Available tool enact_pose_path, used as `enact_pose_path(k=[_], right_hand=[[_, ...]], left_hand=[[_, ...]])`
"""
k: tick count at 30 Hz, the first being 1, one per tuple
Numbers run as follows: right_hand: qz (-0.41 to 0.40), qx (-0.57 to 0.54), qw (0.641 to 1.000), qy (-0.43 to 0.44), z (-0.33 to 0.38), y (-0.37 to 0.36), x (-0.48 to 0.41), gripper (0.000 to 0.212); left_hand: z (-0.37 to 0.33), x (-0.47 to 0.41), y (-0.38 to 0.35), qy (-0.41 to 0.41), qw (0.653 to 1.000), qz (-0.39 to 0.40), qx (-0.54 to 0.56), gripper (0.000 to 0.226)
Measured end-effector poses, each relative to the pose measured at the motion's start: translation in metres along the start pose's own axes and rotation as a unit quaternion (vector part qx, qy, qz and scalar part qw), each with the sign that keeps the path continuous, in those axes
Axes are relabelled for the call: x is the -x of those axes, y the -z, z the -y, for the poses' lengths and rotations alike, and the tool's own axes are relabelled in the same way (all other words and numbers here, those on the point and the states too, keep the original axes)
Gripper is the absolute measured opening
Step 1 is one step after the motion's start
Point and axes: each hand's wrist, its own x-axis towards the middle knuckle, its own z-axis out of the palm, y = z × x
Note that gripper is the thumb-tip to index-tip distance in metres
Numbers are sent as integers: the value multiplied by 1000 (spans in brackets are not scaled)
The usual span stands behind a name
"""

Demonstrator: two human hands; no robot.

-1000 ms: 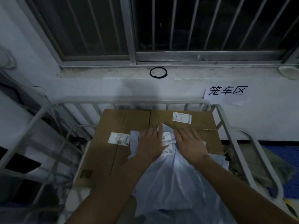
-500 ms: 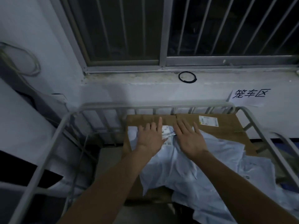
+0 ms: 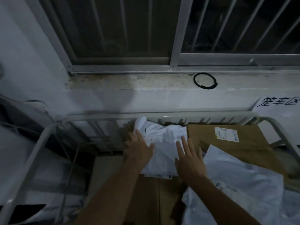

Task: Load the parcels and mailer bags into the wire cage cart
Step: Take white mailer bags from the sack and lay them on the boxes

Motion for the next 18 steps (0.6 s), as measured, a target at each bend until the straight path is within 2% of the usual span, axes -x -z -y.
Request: enact_pose_path(k=[3,6,9,12,18], right_hand=[[37,-9,999,-11,-2,-30,-15,77],[34,-20,999,-7,-4,-49,-37,73],[18,-24,1000,6,0,-66,-59,70],[3,-34,999,11,11,-87,-78,66],[-25,-37,999,-10,18,-126,-101,67]], left_hand=[[17,-17,-35,-98,992,22,-79,77],[29,-37,-56,-147,977,37,-149,65],[45,-58,-73,-195,970,-19,-145,58],[58,-77,-100,-237,959,-64,-139,63],[62,-94,-133,-243,957,-121,-101,63]])
